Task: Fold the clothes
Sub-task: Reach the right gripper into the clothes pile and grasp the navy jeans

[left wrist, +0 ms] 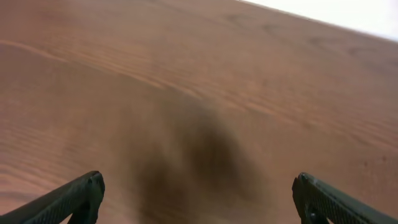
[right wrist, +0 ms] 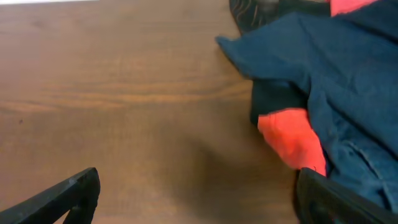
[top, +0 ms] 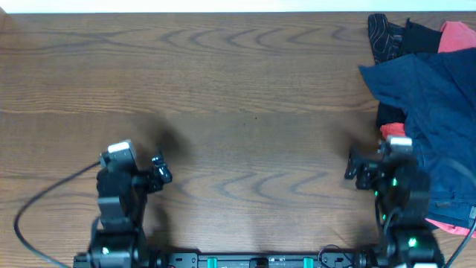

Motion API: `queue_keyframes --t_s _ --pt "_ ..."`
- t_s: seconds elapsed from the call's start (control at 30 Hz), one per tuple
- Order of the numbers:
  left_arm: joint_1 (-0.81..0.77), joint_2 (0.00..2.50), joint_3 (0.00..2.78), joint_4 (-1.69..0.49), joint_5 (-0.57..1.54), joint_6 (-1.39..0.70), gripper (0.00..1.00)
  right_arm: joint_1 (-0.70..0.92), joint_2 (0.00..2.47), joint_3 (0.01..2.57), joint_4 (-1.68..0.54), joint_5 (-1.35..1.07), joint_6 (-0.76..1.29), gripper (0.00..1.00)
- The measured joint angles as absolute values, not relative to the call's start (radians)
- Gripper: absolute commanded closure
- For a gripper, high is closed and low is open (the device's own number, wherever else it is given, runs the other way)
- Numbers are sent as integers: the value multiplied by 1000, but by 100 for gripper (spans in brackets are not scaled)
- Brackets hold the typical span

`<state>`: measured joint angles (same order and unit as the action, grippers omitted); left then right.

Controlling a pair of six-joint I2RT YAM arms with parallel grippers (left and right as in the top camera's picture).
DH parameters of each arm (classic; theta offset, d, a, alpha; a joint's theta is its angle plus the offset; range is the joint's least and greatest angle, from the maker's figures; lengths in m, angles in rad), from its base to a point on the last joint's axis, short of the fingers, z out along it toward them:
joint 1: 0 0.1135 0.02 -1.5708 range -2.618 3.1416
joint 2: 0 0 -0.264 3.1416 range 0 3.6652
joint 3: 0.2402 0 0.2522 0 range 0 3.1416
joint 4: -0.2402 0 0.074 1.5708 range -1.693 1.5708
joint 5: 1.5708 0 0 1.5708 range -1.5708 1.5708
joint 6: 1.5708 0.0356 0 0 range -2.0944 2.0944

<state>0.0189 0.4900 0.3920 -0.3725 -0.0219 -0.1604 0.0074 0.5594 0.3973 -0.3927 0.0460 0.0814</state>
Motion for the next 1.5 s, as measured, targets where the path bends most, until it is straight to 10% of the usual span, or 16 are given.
queue_keyframes --t_s 0.3,0.73,0.87,1.07,1.5 --pt "19 886 730 -684 -16 -161 2 -47 1118 840 -613 56 79 1" --pt "19 993 779 -714 28 -160 2 -173 1486 918 -270 246 63 11" --pt "19 993 779 -714 28 -160 2 -213 1597 918 -263 263 47 30" --pt "19 993 779 -714 31 -160 2 -240 1673 918 -255 272 41 99" --pt "19 993 779 -714 31 -160 2 -222 1401 922 -264 23 -28 99"
